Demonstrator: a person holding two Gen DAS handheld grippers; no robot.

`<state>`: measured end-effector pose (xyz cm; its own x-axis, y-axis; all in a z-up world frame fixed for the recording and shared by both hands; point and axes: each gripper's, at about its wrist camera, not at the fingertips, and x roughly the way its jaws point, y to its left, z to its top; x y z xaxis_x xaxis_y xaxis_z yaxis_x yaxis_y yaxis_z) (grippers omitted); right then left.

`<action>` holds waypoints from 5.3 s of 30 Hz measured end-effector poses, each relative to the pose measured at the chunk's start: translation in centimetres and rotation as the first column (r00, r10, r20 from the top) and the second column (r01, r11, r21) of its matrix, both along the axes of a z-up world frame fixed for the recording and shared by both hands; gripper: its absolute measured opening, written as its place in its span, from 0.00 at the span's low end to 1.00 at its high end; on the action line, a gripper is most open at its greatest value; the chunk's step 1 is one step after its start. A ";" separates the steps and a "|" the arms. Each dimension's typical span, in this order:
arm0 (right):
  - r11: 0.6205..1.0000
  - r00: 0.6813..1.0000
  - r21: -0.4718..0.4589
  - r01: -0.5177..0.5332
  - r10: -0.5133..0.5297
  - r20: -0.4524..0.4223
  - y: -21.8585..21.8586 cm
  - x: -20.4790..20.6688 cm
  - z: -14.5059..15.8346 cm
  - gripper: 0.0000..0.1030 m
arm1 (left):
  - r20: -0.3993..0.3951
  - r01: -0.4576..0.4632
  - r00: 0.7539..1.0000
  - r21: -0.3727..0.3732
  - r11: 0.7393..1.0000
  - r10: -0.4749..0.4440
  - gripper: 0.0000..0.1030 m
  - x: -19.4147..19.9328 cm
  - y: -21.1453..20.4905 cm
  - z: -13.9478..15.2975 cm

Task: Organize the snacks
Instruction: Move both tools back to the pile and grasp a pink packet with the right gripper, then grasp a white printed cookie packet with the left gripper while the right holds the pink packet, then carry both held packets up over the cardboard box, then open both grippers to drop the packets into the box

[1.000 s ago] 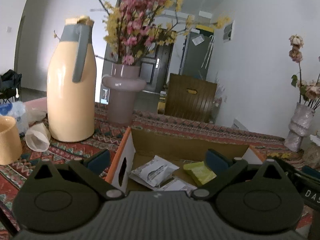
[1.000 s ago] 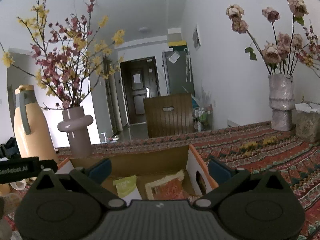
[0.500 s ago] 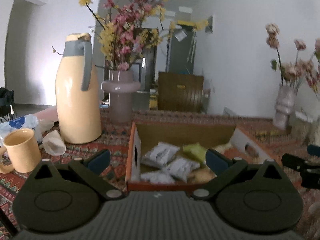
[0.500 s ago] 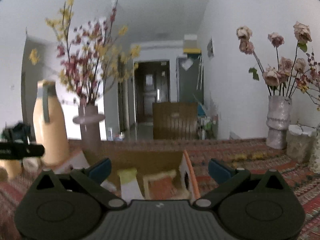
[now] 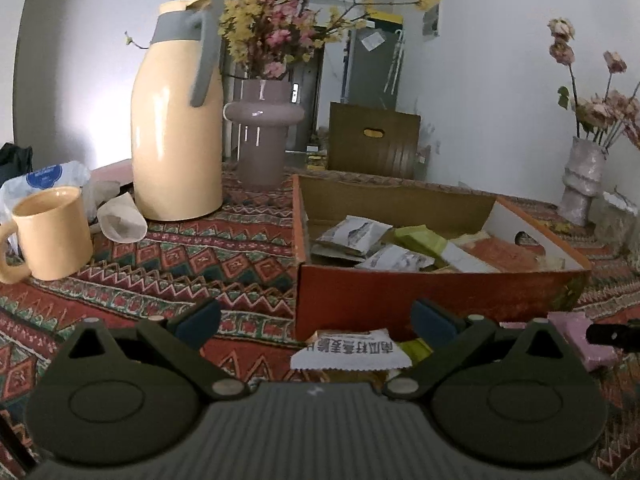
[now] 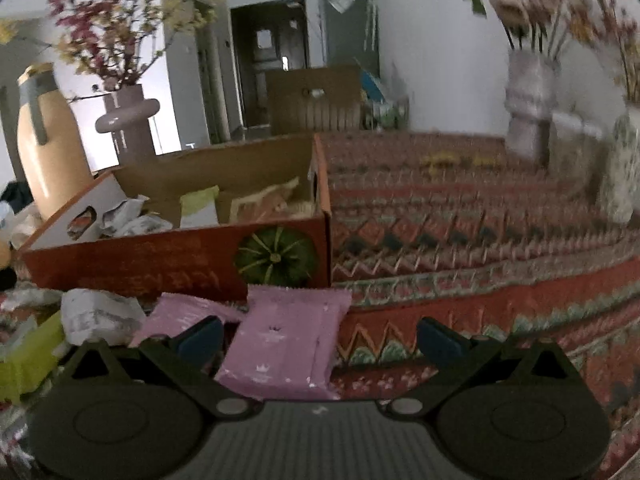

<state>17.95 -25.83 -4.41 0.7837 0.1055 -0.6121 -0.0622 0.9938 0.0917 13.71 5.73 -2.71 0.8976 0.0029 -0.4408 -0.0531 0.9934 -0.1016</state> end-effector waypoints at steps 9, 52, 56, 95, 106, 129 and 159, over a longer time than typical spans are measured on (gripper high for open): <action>0.999 0.996 -0.033 0.026 -0.029 -0.083 1.0 2.2 -1.7 1.00 | -0.009 -0.008 1.000 -0.015 1.000 0.008 1.00 0.2 0.3 -0.3; 0.993 0.987 0.062 0.096 -0.103 0.126 -0.9 0.0 -1.3 0.59 | -0.049 -0.049 0.998 0.009 0.999 0.049 1.00 0.9 -0.1 -1.0; 0.991 0.983 0.077 0.107 -0.117 0.139 -1.1 -0.3 -1.3 0.59 | -0.090 -0.012 0.996 0.033 0.999 0.015 1.00 1.1 -0.3 -0.3; 0.987 0.978 0.129 0.097 -0.118 0.171 -1.6 -0.8 -1.2 0.59 | -0.355 0.051 0.934 0.042 0.998 -0.033 0.42 6.2 -1.5 0.1; 0.987 0.976 0.127 0.096 -0.119 0.182 -1.6 -1.0 -1.2 0.59 | -0.208 0.045 0.977 0.032 0.998 -0.037 0.42 2.9 -1.6 1.7; 1.000 0.925 0.023 -0.013 0.003 0.379 1.8 -2.5 4.2 0.59 | 0.064 0.052 0.997 0.030 0.998 -0.053 0.42 2.0 -4.0 7.4; 0.997 0.953 -0.041 -0.071 0.080 0.291 8.2 7.1 1.9 0.59 | 0.131 -0.066 0.990 0.058 0.996 0.058 0.47 9.0 -5.8 3.1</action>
<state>25.08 -17.66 -2.48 0.9193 0.1565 -0.3611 -0.1567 0.9872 0.0290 22.66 -0.03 0.43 0.9443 0.0840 -0.3182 -0.1051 0.9932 -0.0498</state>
